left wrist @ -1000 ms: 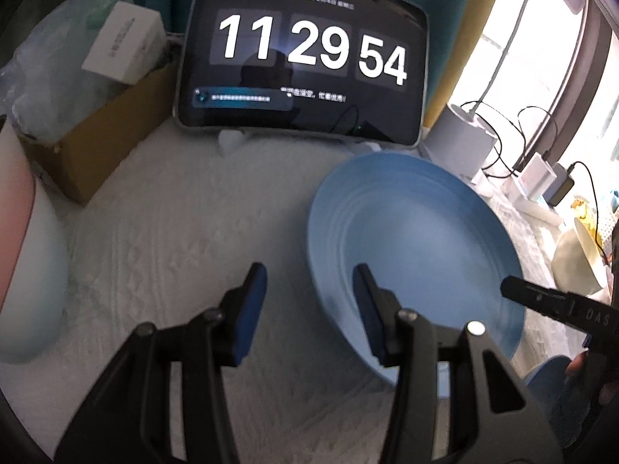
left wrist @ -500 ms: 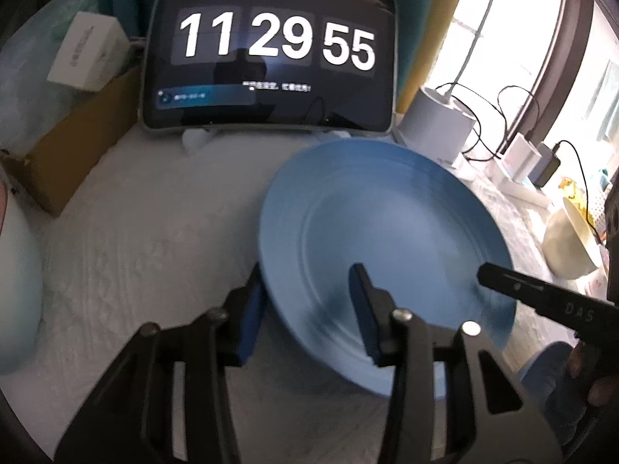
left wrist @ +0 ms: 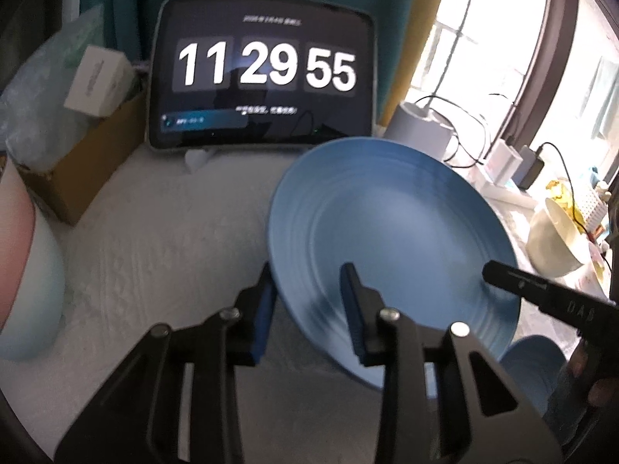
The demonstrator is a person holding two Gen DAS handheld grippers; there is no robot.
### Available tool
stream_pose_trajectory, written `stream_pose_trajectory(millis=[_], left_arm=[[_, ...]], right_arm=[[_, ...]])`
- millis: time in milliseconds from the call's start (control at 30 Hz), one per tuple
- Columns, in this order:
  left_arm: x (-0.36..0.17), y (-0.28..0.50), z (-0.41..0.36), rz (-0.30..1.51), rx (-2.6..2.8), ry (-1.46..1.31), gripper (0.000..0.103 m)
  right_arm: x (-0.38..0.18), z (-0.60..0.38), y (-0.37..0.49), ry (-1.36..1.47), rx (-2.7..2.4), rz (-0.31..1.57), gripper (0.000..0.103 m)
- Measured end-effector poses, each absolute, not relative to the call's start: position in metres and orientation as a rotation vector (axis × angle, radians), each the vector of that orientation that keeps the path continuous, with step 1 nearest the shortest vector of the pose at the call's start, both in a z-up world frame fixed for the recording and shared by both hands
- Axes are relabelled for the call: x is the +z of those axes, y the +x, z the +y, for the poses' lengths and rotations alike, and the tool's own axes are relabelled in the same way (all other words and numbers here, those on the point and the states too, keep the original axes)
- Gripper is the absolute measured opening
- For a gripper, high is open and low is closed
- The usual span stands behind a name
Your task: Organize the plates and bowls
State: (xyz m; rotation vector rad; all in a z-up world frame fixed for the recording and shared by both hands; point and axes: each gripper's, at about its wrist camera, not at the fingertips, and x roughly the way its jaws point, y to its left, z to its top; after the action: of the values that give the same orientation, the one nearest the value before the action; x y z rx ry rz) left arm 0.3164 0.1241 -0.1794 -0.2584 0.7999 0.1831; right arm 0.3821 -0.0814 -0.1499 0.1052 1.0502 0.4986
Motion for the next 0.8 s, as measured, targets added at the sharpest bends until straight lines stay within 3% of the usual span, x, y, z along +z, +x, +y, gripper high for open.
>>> stream_pose_trajectory(millis=[800], left_arm=[[-0.135, 0.285, 0.065, 0.735, 0.117, -0.162, 0.034]], right_arm=[[-0.105, -0.141, 0.343, 0.124, 0.474, 0.955, 0.017]])
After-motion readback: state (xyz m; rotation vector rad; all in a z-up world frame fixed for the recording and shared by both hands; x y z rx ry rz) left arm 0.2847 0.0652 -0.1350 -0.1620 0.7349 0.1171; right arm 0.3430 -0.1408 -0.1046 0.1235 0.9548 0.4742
